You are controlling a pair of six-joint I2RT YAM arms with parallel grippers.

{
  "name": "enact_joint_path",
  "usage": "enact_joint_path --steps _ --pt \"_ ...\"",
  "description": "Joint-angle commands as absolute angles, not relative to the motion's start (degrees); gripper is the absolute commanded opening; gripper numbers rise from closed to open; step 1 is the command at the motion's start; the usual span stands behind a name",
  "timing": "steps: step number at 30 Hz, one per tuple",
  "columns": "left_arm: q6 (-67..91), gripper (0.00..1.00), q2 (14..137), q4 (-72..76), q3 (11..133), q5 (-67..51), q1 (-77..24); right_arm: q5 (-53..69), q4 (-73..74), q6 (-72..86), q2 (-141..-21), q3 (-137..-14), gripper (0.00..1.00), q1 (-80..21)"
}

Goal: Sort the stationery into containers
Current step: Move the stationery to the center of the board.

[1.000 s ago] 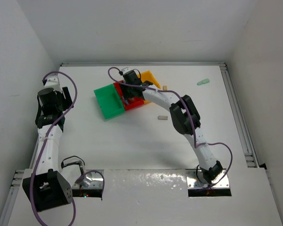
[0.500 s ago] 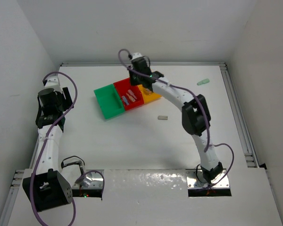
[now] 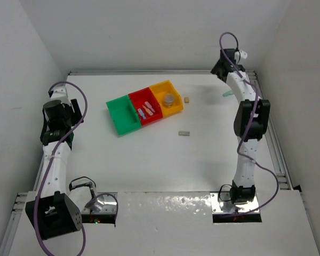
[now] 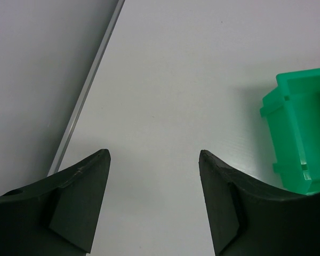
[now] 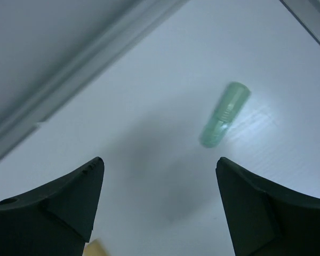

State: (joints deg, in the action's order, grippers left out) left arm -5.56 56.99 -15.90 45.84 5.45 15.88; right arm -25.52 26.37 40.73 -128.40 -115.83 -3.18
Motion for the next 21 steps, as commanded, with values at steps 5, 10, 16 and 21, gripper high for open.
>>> enact_joint_path --steps 5,10,16,21 --pt "-4.40 0.65 57.39 -15.03 46.14 4.49 17.31 -31.38 27.43 50.01 -135.61 -120.58 0.77 -0.18" --pt "-4.22 0.65 57.57 -14.59 46.41 4.83 17.84 -33.22 28.82 52.99 -140.71 -124.37 0.72 -0.26" --pt "-4.48 0.66 57.22 -14.24 46.15 6.59 18.10 -34.90 29.52 60.18 -141.76 -120.59 0.71 1.65" --pt "-4.48 0.66 57.13 -13.97 45.97 7.12 18.37 -33.05 31.02 64.68 -143.26 -121.90 0.69 3.16"
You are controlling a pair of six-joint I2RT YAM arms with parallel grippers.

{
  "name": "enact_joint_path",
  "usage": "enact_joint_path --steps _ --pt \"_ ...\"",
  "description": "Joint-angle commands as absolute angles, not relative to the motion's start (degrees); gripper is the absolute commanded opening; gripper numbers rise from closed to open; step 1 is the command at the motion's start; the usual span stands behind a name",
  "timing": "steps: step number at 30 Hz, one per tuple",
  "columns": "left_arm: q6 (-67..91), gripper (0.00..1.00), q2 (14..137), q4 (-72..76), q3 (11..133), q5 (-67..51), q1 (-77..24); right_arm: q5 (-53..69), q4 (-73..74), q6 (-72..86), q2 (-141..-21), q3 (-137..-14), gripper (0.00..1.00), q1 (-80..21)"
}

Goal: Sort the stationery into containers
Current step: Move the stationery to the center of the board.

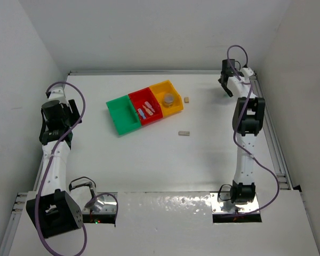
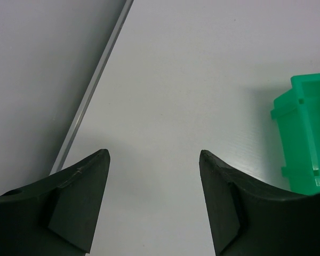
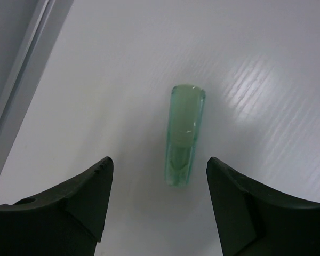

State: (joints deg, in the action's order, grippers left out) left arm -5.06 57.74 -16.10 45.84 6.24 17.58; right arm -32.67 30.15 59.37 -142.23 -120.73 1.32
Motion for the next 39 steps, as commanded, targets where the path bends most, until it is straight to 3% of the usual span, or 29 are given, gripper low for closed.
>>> enact_joint_path --steps 1,12,15,19,23,29,33,39 --pt "-4.48 0.66 57.04 -13.97 45.97 7.21 18.54 -32.87 31.37 65.38 -143.26 -122.08 0.69 3.43" --pt "-4.57 0.68 57.13 -12.13 46.32 9.05 19.07 -23.65 36.38 70.57 -146.95 -124.54 0.62 6.24" --pt "-4.57 0.69 56.95 -11.78 46.14 9.67 19.07 -21.27 37.18 72.94 -147.04 -123.32 0.54 6.94" --pt "-4.83 0.69 56.69 -11.69 45.97 10.54 19.07 -19.69 37.27 73.30 -145.99 -121.21 0.35 7.38" --pt "-5.27 0.70 56.25 -11.16 45.97 11.34 19.07 -19.34 37.88 73.74 -144.58 -118.92 0.34 7.99" --pt "-6.06 0.71 55.29 -10.11 45.79 11.95 19.07 -19.42 41.92 70.24 -143.00 -116.74 0.20 8.96" --pt "-6.33 0.71 54.41 -9.67 45.35 12.30 19.07 -18.64 41.58 65.75 -139.49 -110.40 0.22 9.32" --pt "-6.94 0.71 53.44 -9.06 44.65 12.48 18.55 -16.70 42.80 58.72 -136.59 -105.38 0.36 9.32"
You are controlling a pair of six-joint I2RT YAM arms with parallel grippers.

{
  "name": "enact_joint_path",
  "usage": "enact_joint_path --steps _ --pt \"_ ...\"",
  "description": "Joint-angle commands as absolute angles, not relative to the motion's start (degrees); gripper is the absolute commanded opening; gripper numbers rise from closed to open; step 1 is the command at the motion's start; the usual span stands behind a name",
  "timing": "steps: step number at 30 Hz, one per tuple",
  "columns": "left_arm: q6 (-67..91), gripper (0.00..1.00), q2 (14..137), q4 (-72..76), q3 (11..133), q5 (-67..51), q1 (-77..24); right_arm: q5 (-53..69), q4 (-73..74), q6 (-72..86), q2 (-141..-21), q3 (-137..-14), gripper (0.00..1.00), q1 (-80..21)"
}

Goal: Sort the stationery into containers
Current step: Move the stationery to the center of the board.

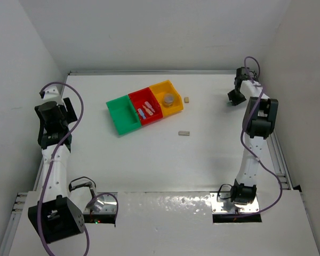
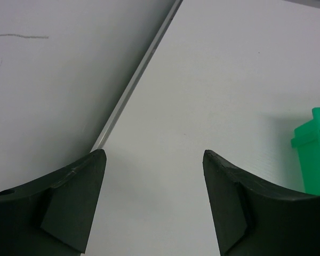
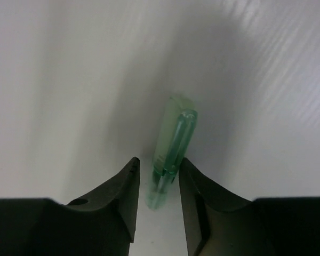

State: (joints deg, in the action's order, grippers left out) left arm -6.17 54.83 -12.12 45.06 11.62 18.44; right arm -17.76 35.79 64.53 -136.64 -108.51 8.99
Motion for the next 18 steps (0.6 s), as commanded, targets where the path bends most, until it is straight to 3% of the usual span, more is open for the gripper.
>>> enact_joint_path --steps 1,4,9,12,18 --pt "-7.12 0.71 53.26 -9.14 44.47 12.39 18.46 -16.87 42.80 57.93 -136.23 -104.77 0.39 9.32" --pt "-7.38 0.72 52.82 -8.96 44.12 12.57 18.11 -17.66 42.80 55.38 -135.97 -105.03 0.46 9.32" --pt "-7.47 0.72 52.47 -8.97 44.21 13.27 17.75 -19.68 45.35 52.82 -137.81 -107.14 0.45 9.75" --pt "-7.56 0.72 52.30 -8.88 44.30 13.88 17.75 -18.90 45.53 53.17 -138.08 -106.88 0.35 10.63" --pt "-7.47 0.73 52.12 -9.05 44.65 13.71 17.75 -18.89 43.33 53.53 -135.97 -103.72 0.00 11.25"
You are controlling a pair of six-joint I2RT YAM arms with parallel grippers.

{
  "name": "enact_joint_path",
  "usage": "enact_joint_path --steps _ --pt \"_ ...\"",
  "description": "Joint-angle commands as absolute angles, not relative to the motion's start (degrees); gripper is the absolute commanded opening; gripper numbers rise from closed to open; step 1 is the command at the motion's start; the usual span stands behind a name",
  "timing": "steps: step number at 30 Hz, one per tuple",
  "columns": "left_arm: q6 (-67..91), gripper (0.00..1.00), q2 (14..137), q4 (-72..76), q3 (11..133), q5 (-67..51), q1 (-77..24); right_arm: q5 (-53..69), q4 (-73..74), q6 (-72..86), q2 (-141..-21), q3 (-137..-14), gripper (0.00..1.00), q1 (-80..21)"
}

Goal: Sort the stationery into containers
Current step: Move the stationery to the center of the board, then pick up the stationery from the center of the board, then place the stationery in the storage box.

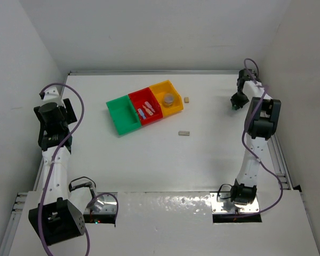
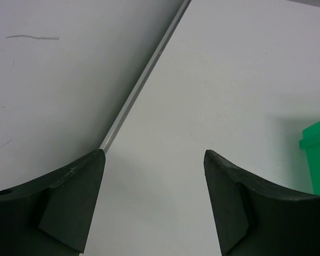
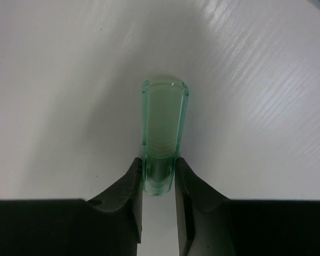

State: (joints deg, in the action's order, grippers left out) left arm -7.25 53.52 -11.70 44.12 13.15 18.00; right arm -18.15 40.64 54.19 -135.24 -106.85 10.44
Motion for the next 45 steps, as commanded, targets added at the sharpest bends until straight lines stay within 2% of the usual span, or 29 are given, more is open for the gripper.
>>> enact_joint_path --steps 1,6,14,19,22,25,27,31,43,45 --pt "-7.47 0.73 52.03 -9.05 44.65 13.80 17.75 -18.90 42.98 52.66 -135.71 -103.54 0.00 11.25" --pt "-7.21 0.73 52.12 -9.14 44.82 13.53 17.67 -18.28 37.99 48.35 -131.85 -99.42 0.00 10.55" --pt "-6.77 0.73 52.03 -8.88 44.83 12.83 17.58 -21.71 26.82 36.84 -117.45 -90.89 0.00 5.11" --pt "-5.80 0.73 51.86 -9.40 44.56 12.75 17.58 -23.12 16.99 27.97 -109.44 -85.26 0.00 -5.43" --pt "-5.27 0.73 51.77 -10.81 44.38 12.57 17.49 -18.31 13.01 22.52 -107.49 -86.21 0.00 -12.20" --pt "-4.31 0.72 51.59 -12.03 43.77 12.92 17.58 -7.71 13.35 15.31 -111.08 -92.79 0.00 -19.85" --pt "-3.34 0.72 51.24 -12.65 43.51 12.92 17.58 -2.48 18.07 11.01 -117.03 -101.74 0.00 -24.86" --pt "-2.11 0.72 49.84 -15.02 42.37 12.22 17.31 -0.36 24.52 7.91 -127.16 -117.22 0.00 -31.28" --pt "-2.11 0.72 49.31 -14.68 41.57 10.99 16.70 0.09 19.42 9.76 -135.79 -115.67 0.00 -37.17" --pt "-2.37 0.72 49.48 -14.68 41.66 11.25 16.52 -2.54 19.51 9.84 -136.31 -114.96 0.03 -37.79"
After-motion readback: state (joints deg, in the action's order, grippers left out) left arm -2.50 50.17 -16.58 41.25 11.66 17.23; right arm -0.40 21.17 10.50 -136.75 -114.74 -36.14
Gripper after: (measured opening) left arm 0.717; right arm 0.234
